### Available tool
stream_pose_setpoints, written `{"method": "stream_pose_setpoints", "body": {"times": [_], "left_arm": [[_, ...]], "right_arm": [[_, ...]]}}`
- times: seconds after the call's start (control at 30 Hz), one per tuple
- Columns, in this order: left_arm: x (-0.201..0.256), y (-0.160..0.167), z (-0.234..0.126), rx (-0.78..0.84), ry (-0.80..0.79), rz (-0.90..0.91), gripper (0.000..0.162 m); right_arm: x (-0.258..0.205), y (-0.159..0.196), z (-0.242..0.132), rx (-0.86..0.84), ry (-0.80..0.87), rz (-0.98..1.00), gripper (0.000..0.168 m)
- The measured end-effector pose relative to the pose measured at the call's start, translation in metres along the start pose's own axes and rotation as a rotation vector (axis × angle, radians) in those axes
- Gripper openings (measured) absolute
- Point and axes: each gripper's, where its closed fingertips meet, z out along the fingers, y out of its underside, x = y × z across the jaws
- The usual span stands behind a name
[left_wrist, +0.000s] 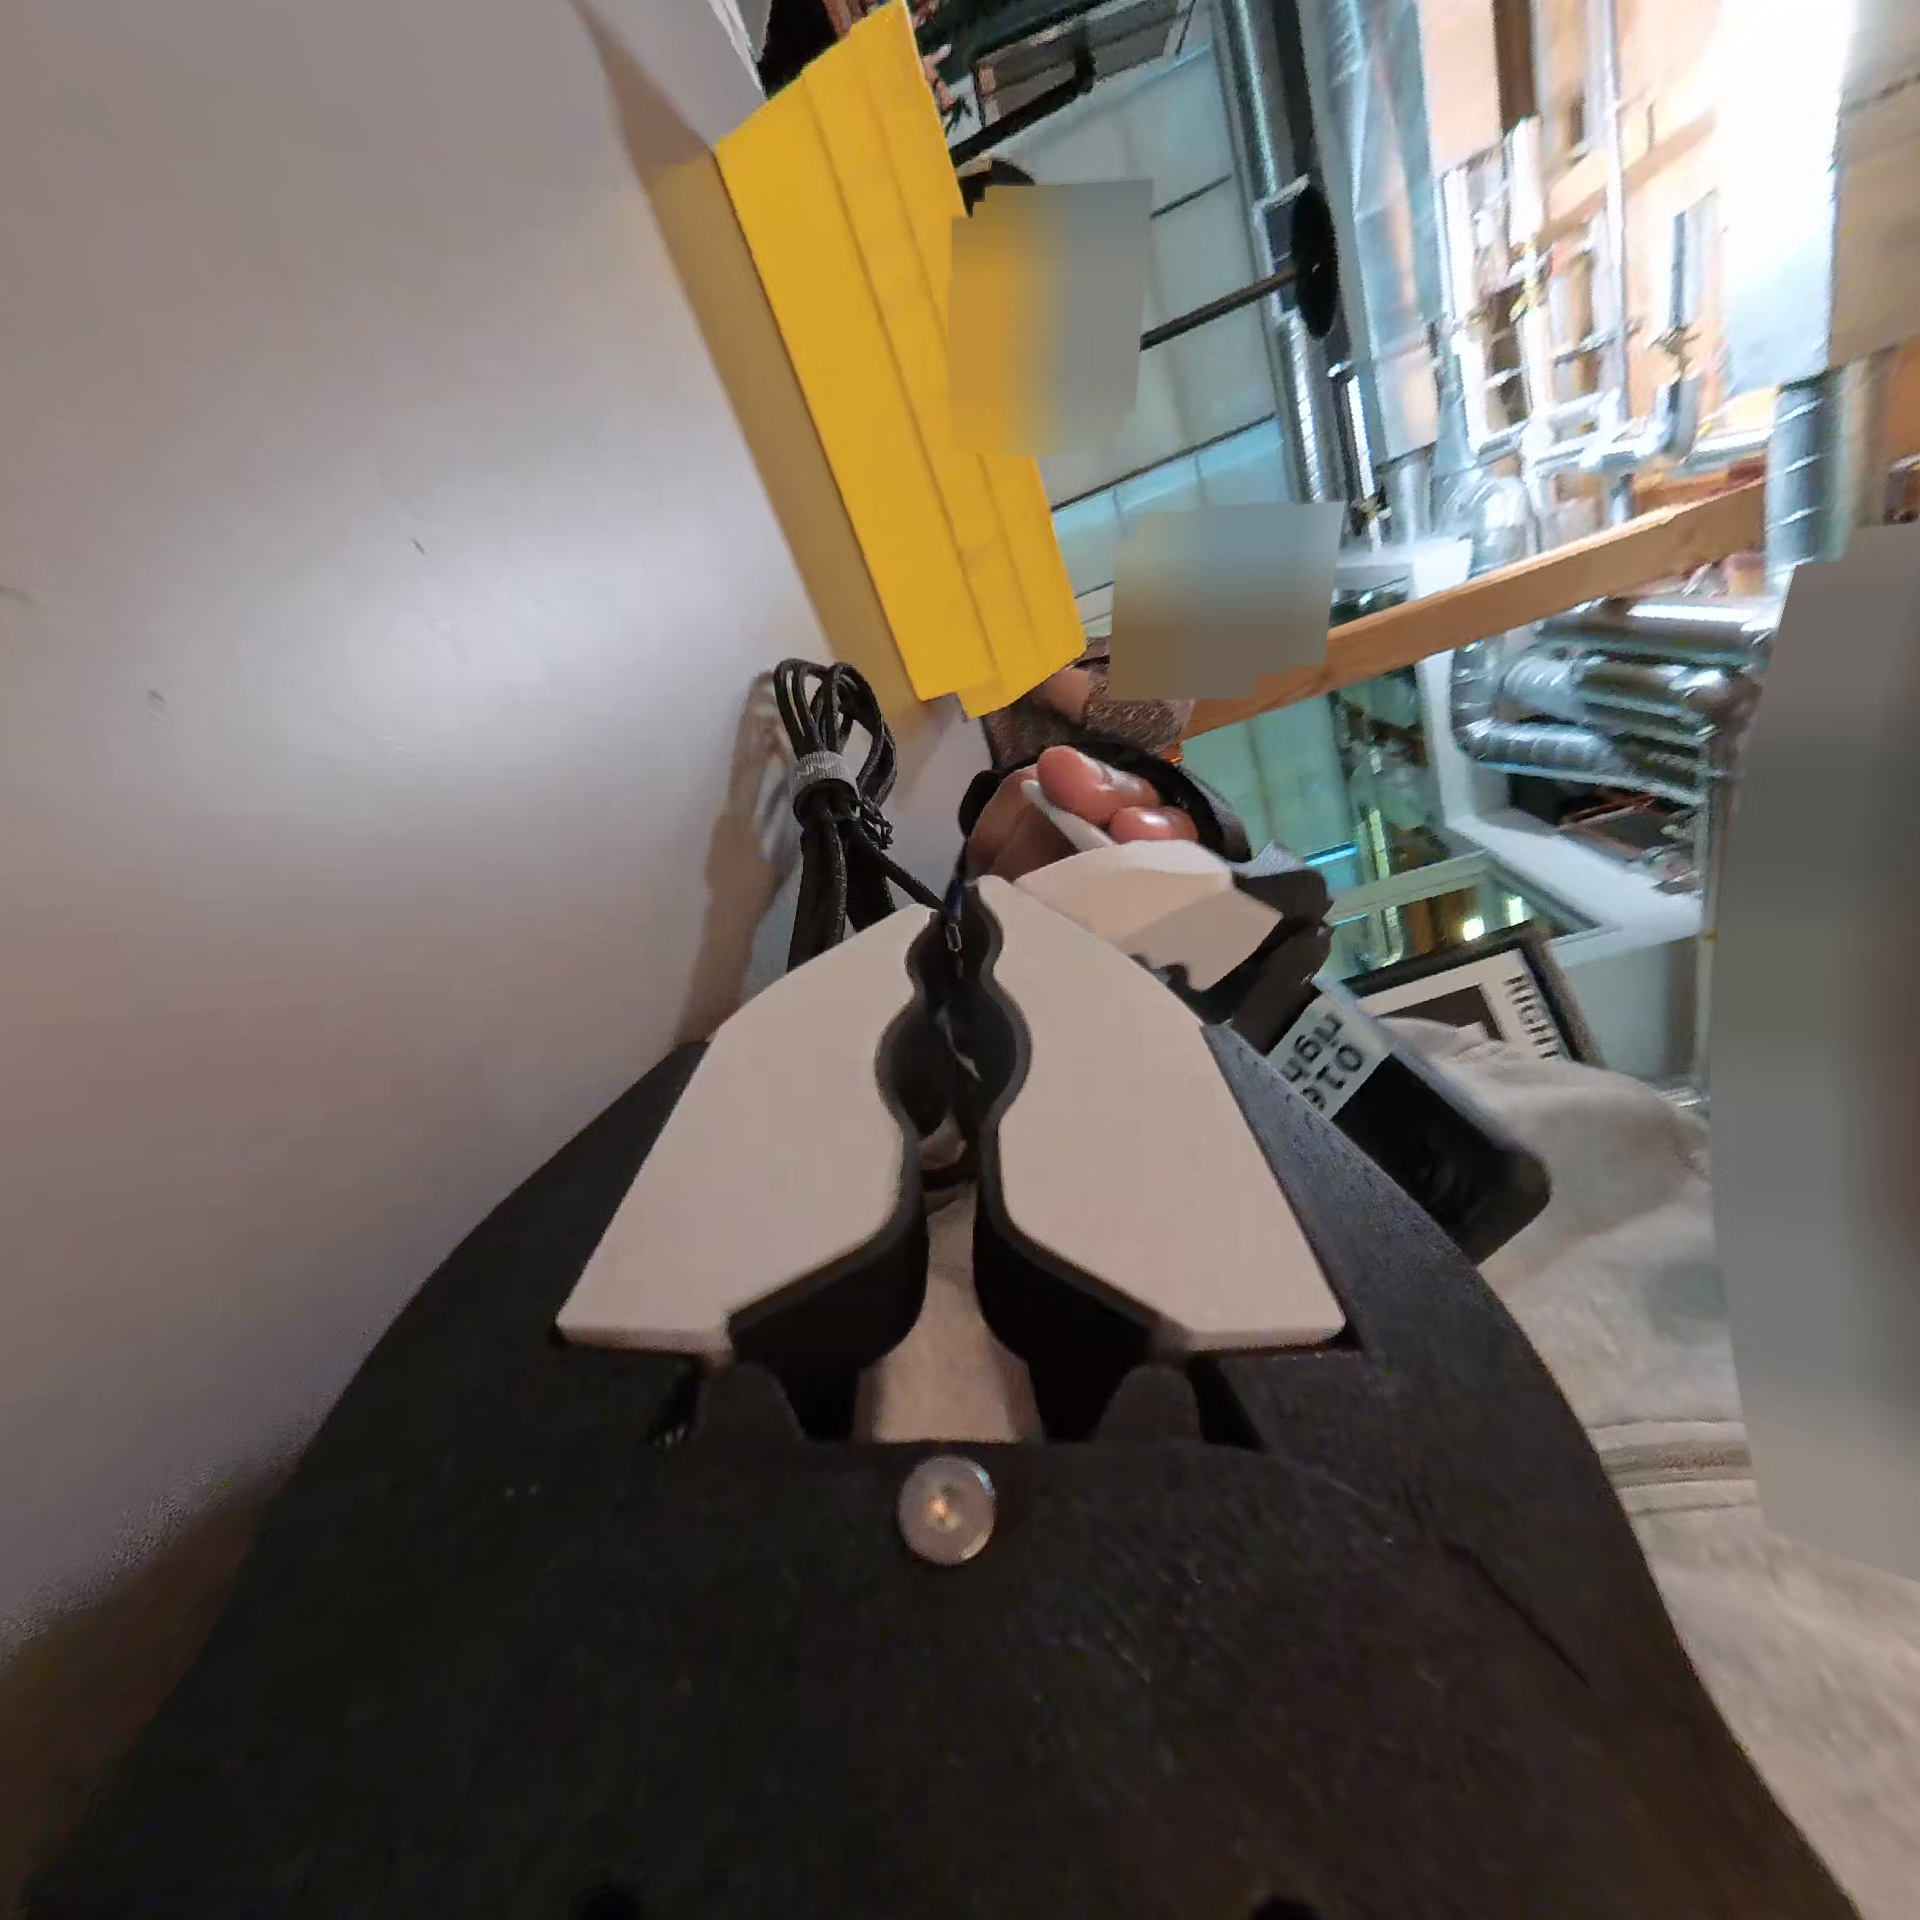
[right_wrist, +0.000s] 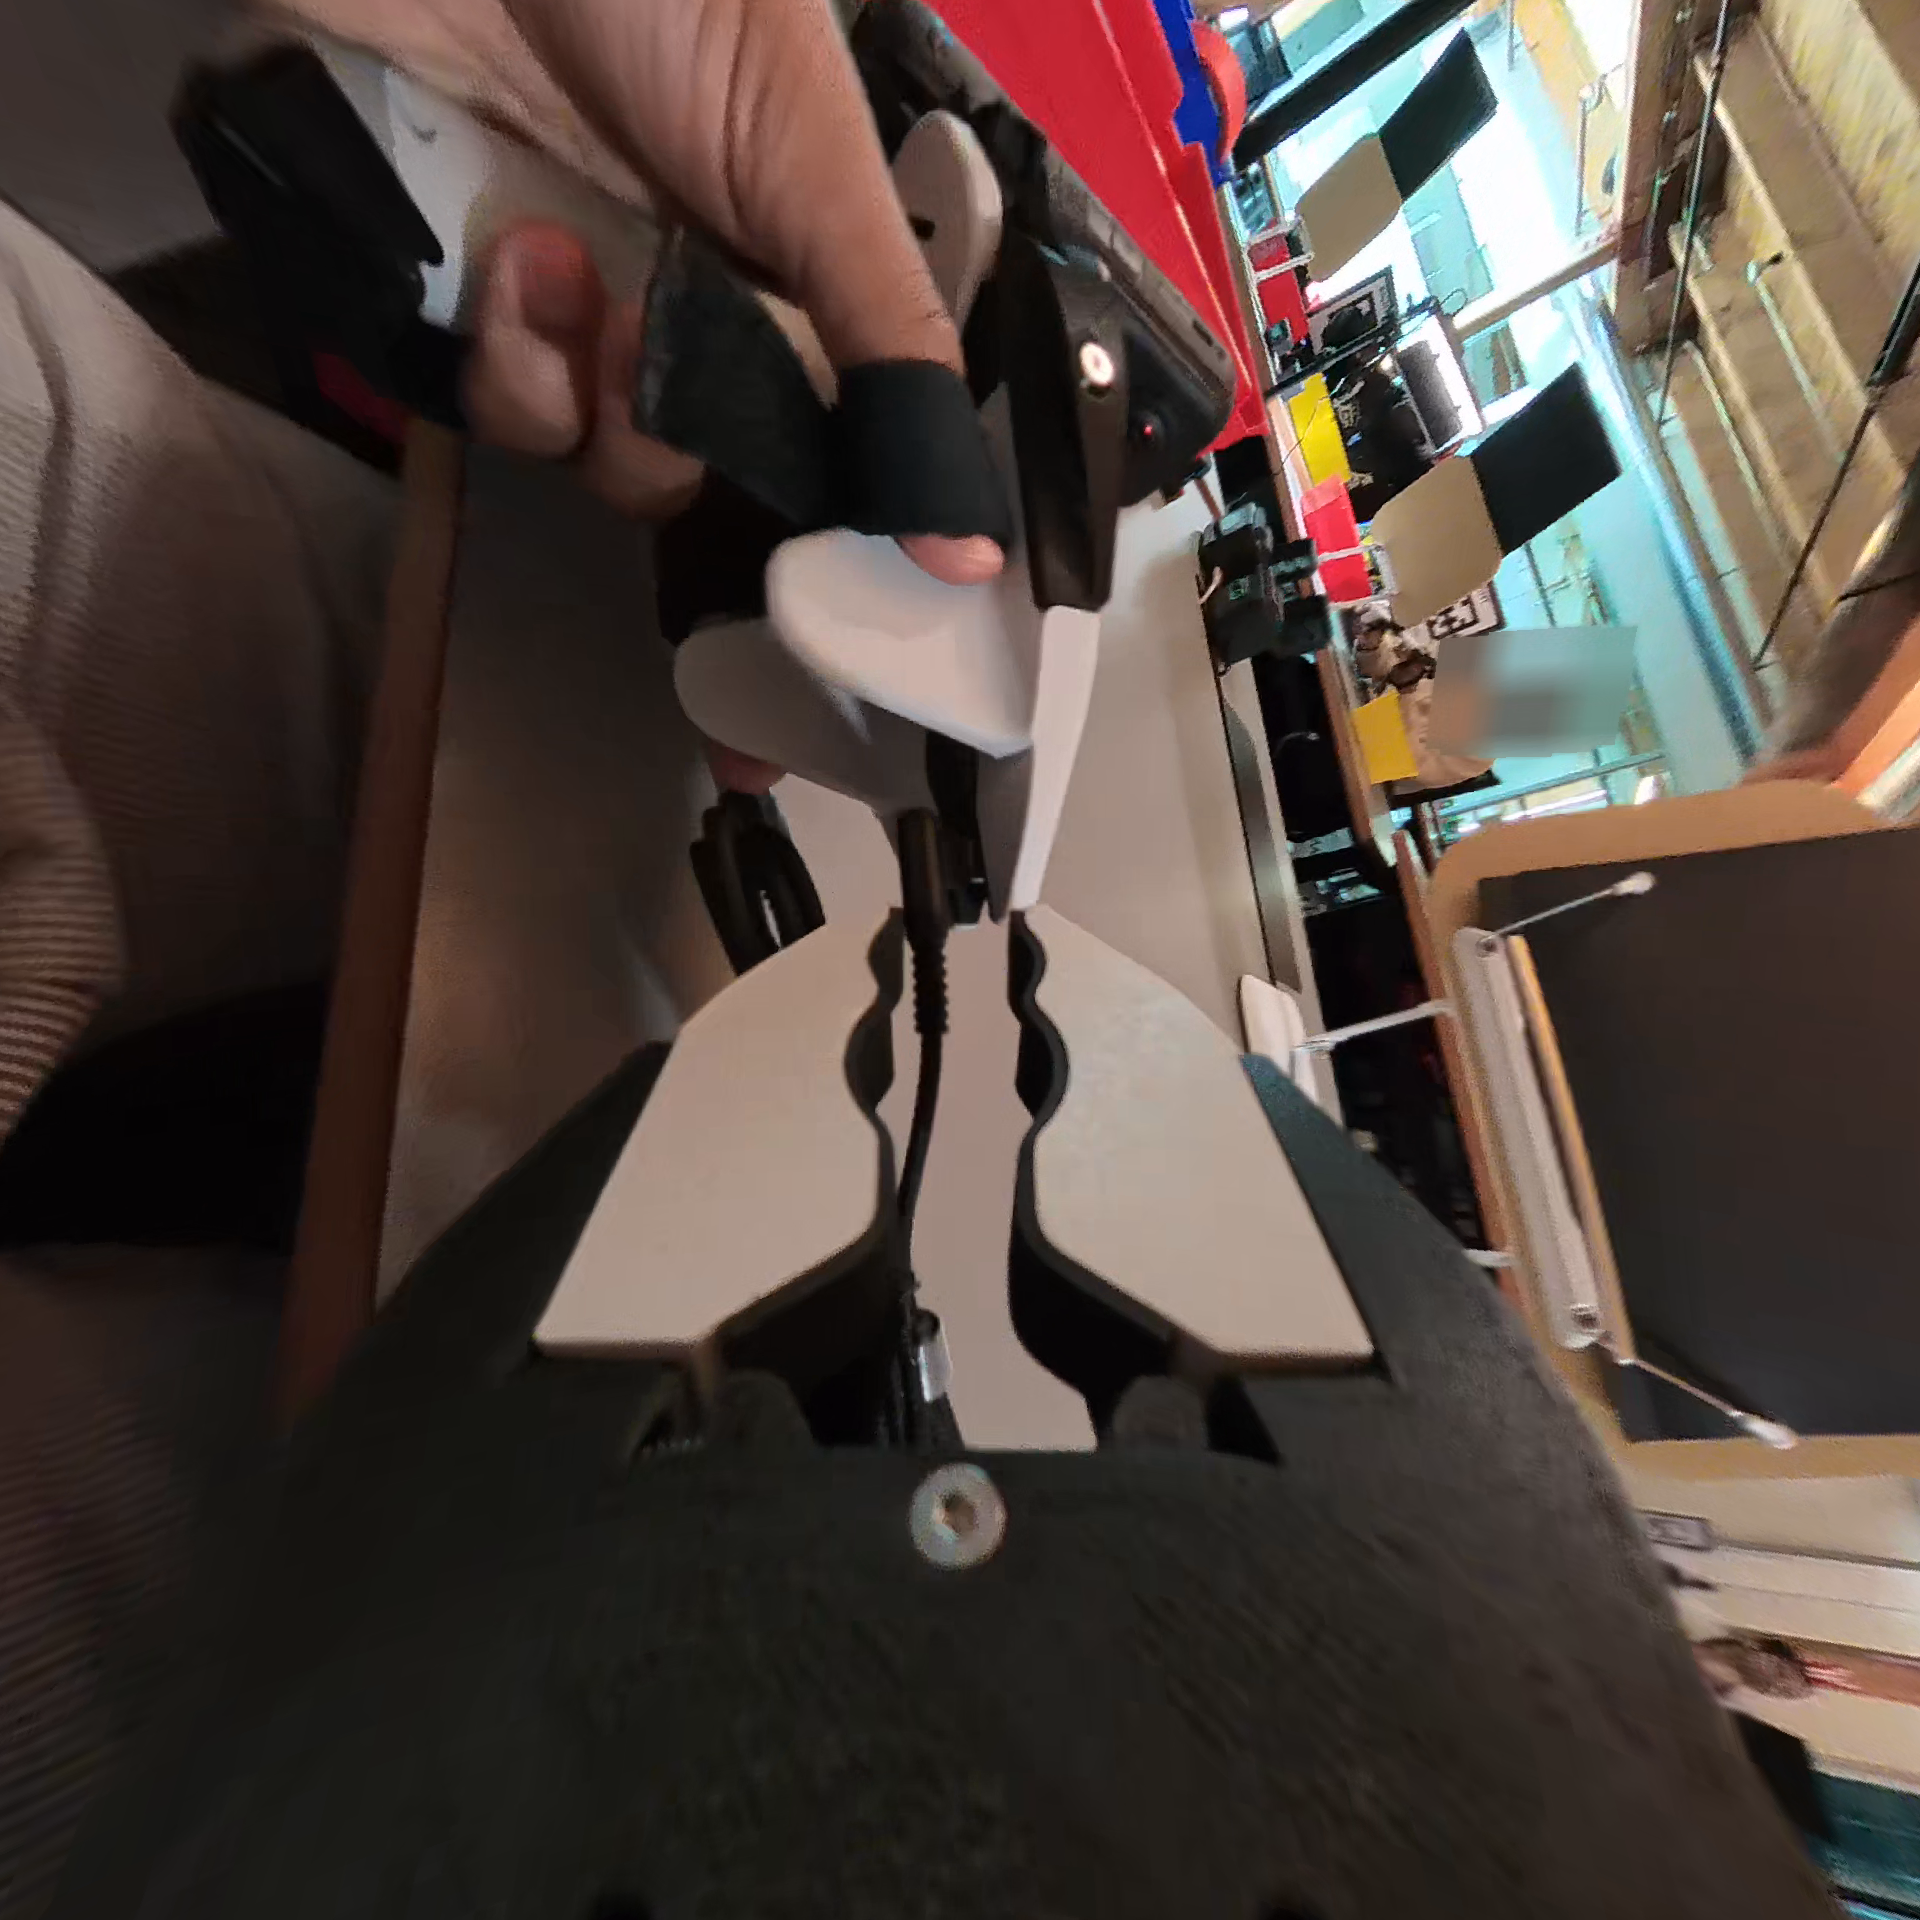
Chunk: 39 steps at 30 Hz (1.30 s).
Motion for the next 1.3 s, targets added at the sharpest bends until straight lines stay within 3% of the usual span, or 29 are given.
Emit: {"method": "stream_pose_setpoints", "body": {"times": [0.07, 0.2, 0.3, 0.4, 0.53, 0.6, 0.77, 1.07, 1.3], "left_arm": [[0.005, 0.001, 0.004, 0.026, 0.054, -0.063, 0.003], [0.022, -0.004, 0.002, 0.04, 0.178, -0.055, 0.004], [0.036, -0.012, 0.001, 0.076, 0.211, 0.088, 0.022], [0.038, -0.016, -0.002, 0.085, 0.134, 0.336, 0.033], [0.042, -0.005, -0.002, 0.001, 0.074, 0.616, 0.023], [0.048, 0.001, 0.001, -0.01, 0.077, 0.689, 0.022], [0.057, 0.008, 0.004, -0.012, 0.117, 0.761, 0.011], [0.062, 0.02, 0.008, -0.055, 0.204, 0.723, 0.02], [0.059, 0.015, 0.005, -0.045, 0.162, 0.752, 0.005]], "right_arm": [[-0.002, 0.001, 0.0, -0.016, 0.009, -0.05, 0.008], [0.007, -0.005, -0.005, 0.005, 0.045, -0.023, 0.008], [0.016, -0.008, -0.011, 0.086, -0.041, 0.229, 0.008], [0.022, -0.012, -0.019, 0.213, -0.214, 0.564, 0.008], [0.027, -0.02, -0.032, 0.39, -0.489, 0.953, 0.008], [0.023, -0.022, -0.035, 0.423, -0.599, 1.046, 0.008], [0.017, -0.027, -0.037, 0.436, -0.678, 1.092, 0.007], [0.016, -0.036, -0.046, 0.503, -0.834, 1.195, 0.008], [0.021, -0.029, -0.038, 0.487, -0.76, 1.229, 0.008]]}}
